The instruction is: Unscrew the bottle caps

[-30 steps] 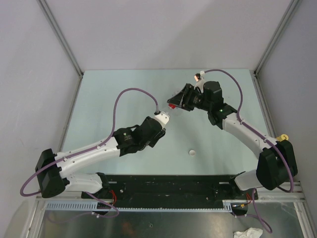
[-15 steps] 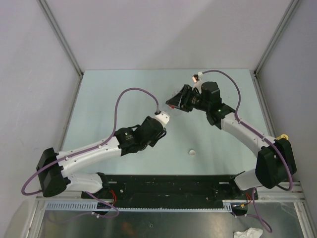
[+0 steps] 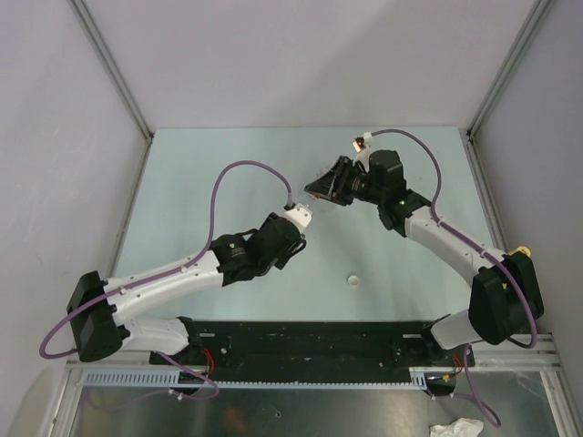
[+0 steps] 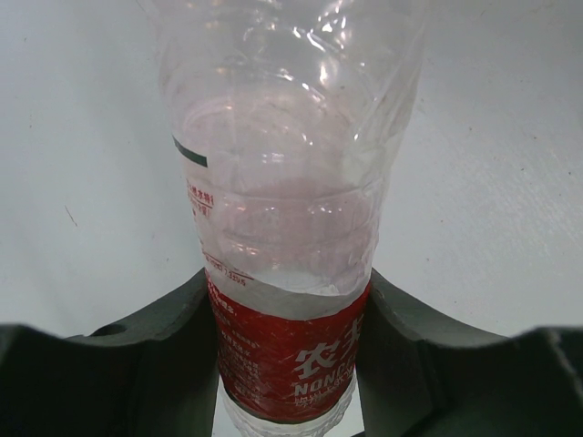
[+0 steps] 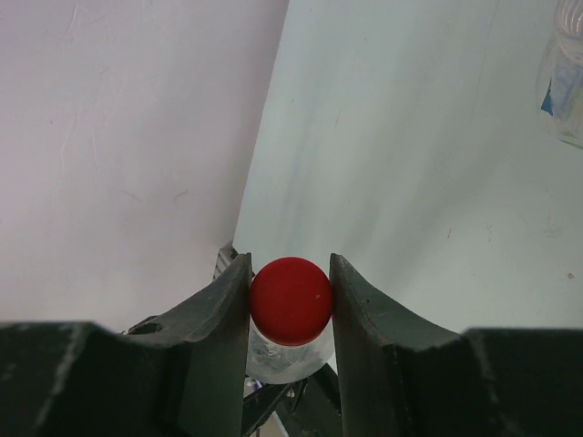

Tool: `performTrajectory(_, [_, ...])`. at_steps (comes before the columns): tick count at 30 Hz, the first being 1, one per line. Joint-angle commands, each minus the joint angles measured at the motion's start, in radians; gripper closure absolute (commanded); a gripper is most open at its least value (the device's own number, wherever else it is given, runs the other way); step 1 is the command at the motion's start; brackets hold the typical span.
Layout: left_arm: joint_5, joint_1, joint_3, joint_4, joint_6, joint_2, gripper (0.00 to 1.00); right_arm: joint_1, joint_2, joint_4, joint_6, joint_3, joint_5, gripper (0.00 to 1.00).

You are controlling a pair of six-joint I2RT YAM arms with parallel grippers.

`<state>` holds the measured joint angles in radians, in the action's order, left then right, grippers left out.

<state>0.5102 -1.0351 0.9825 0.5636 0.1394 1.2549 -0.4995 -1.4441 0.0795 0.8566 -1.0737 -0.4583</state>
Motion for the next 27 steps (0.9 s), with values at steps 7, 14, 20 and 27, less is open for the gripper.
performTrajectory(7, [0.013,-0.005,0.037,-0.017,0.022,-0.006,0.7,-0.007,0.043,0.052,-0.046,-0.041,-0.007,1.0])
performTrajectory(14, [0.001,-0.005,0.064,-0.021,0.003,-0.035,0.73,-0.012,0.065,0.134,-0.059,-0.034,-0.033,1.0])
performTrajectory(20, [-0.035,-0.005,0.08,-0.03,0.002,-0.056,0.74,-0.019,0.118,0.18,-0.094,-0.015,-0.046,1.0])
performTrajectory(27, [-0.135,-0.006,0.067,-0.093,-0.012,-0.104,0.75,-0.012,0.201,0.29,-0.12,0.047,-0.098,1.0])
